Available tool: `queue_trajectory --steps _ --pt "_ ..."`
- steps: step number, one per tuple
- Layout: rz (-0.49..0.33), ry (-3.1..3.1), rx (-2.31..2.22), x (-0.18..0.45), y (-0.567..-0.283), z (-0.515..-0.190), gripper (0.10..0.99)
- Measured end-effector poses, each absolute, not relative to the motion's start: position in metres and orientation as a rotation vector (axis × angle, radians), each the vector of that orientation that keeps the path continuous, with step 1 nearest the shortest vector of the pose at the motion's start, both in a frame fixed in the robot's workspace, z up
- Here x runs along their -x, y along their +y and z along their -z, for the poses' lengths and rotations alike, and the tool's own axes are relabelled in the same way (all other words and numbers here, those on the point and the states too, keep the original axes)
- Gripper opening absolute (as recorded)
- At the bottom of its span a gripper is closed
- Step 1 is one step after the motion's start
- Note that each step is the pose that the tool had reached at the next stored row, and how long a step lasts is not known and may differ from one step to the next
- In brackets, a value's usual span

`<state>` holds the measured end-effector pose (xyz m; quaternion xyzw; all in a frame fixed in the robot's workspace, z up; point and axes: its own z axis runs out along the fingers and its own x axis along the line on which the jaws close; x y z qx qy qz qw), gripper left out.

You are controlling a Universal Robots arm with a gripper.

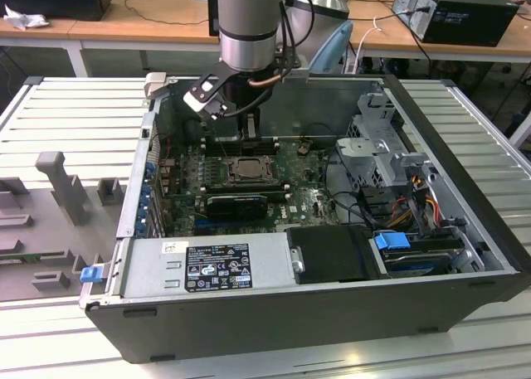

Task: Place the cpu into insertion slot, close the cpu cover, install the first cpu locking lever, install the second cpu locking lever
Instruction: 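Install the first cpu locking lever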

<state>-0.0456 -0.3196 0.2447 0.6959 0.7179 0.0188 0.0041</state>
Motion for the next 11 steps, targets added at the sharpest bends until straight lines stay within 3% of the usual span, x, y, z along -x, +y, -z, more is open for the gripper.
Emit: queue_trajectory --steps 11 --pt "-0.059 2.25 -2.18 0.0456 -0.3196 -0.2462 0.106"
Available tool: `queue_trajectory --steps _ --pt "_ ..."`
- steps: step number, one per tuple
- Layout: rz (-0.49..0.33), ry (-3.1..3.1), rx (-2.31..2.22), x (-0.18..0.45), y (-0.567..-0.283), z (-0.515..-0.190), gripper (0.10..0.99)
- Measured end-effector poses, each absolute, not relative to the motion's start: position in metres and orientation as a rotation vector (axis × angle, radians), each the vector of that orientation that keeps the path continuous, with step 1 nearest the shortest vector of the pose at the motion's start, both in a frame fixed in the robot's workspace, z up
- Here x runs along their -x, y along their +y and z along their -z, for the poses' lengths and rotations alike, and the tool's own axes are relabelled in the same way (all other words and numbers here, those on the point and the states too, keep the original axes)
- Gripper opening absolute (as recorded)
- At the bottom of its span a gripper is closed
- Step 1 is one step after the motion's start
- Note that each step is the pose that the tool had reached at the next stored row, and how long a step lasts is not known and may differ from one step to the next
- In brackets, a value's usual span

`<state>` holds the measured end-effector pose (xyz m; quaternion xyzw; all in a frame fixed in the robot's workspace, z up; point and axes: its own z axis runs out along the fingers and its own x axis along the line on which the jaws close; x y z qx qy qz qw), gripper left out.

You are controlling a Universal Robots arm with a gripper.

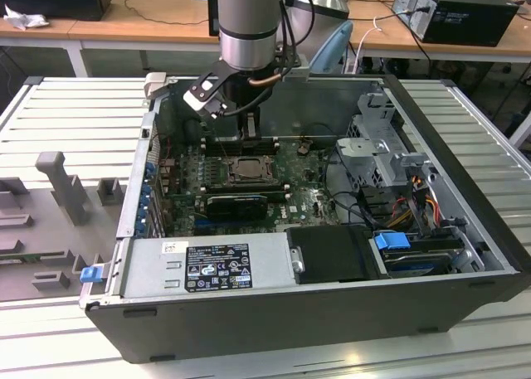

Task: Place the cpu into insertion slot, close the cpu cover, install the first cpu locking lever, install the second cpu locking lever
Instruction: 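Install the first cpu locking lever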

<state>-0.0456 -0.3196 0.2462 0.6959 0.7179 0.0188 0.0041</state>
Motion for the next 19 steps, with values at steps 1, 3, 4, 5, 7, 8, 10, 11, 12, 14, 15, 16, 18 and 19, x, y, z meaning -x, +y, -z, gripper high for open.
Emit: queue_trajectory --steps 1,3,4,5,7,8,10,11,12,14,15,16,18,19 --pt "-0.059 2.25 -2.18 0.046 -0.32 -0.246 0.106" --pt "-0.058 2.25 -2.18 0.046 -0.32 -0.247 0.106" --pt "-0.059 2.25 -2.18 0.046 -0.32 -0.247 0.106" --pt "-0.059 2.25 -2.18 0.046 -0.32 -0.248 0.106" --pt "-0.059 2.25 -2.18 0.046 -0.32 -0.249 0.106" --pt "-0.059 2.25 -2.18 0.046 -0.32 -0.25 0.106" --pt "-0.059 2.25 -2.18 0.046 -0.32 -0.25 0.106" --pt "-0.059 2.25 -2.18 0.046 -0.32 -0.251 0.106" --pt "-0.059 2.25 -2.18 0.046 -0.32 -0.251 0.106" --pt "-0.059 2.25 -2.18 0.046 -0.32 -0.253 0.106" --pt "-0.059 2.249 -2.18 0.046 -0.32 -0.254 0.106" --pt "-0.059 2.25 -2.18 0.046 -0.32 -0.256 0.106" --pt "-0.059 2.25 -2.18 0.046 -0.32 -0.262 0.106" --pt "-0.059 2.25 -2.18 0.046 -0.32 -0.263 0.106"
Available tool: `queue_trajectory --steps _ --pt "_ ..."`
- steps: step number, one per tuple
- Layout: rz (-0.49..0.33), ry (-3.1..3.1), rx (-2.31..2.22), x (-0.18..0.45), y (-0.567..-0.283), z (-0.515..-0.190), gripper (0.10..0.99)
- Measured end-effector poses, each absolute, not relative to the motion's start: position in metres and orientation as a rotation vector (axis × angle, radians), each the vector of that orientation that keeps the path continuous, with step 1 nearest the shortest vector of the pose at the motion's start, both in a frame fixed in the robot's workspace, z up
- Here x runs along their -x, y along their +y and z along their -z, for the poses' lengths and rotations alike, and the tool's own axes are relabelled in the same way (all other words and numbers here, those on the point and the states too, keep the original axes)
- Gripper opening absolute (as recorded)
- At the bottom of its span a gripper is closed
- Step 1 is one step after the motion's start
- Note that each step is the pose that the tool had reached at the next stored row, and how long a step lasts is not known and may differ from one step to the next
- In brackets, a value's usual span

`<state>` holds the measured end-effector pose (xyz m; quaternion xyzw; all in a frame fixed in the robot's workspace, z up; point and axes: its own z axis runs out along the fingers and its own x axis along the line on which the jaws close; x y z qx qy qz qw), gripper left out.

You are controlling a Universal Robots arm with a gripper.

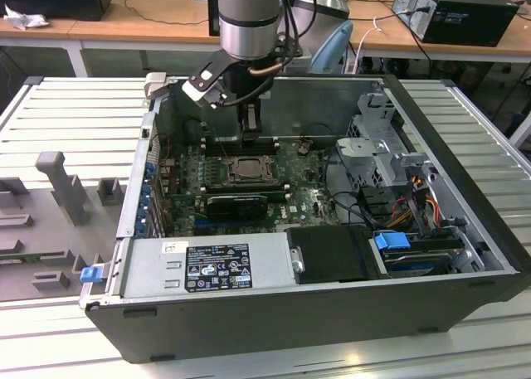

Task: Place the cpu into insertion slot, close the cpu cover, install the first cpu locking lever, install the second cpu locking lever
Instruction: 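Install the first cpu locking lever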

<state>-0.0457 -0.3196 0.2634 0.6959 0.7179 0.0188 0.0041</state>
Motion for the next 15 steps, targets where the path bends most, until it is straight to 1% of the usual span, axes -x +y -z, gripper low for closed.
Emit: queue_trajectory --steps 4,15 --pt "-0.059 2.25 -2.18 0.0457 -0.3196 -0.2715 0.106" --pt "-0.059 2.315 -2.112 0.0457 -0.3197 -0.2718 0.106"
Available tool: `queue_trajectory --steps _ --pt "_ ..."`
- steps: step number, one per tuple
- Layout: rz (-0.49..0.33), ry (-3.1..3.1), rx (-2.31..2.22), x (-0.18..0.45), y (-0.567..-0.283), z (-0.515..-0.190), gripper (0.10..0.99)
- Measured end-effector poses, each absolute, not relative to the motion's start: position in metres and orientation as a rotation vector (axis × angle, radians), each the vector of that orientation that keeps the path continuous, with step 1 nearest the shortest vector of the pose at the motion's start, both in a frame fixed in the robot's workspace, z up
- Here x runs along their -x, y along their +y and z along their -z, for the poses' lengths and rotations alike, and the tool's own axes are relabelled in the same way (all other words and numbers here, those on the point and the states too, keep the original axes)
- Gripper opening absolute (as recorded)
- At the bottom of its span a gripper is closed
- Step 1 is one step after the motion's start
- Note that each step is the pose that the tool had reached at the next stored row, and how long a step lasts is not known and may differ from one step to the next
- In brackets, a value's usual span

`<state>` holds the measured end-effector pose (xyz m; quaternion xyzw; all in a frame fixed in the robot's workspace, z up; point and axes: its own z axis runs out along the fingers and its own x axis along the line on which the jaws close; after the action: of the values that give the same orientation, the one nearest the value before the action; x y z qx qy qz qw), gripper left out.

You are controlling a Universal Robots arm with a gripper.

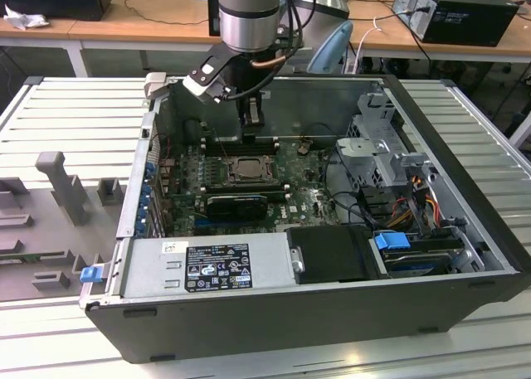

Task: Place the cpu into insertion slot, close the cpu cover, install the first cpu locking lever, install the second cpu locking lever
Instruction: 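Install the first cpu locking lever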

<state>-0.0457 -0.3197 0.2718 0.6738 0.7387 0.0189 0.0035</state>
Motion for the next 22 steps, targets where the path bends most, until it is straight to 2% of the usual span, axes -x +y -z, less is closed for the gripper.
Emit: queue_trajectory --steps 22 --pt "-0.06 2.416 -1.999 0.0457 -0.3197 -0.2719 0.106"
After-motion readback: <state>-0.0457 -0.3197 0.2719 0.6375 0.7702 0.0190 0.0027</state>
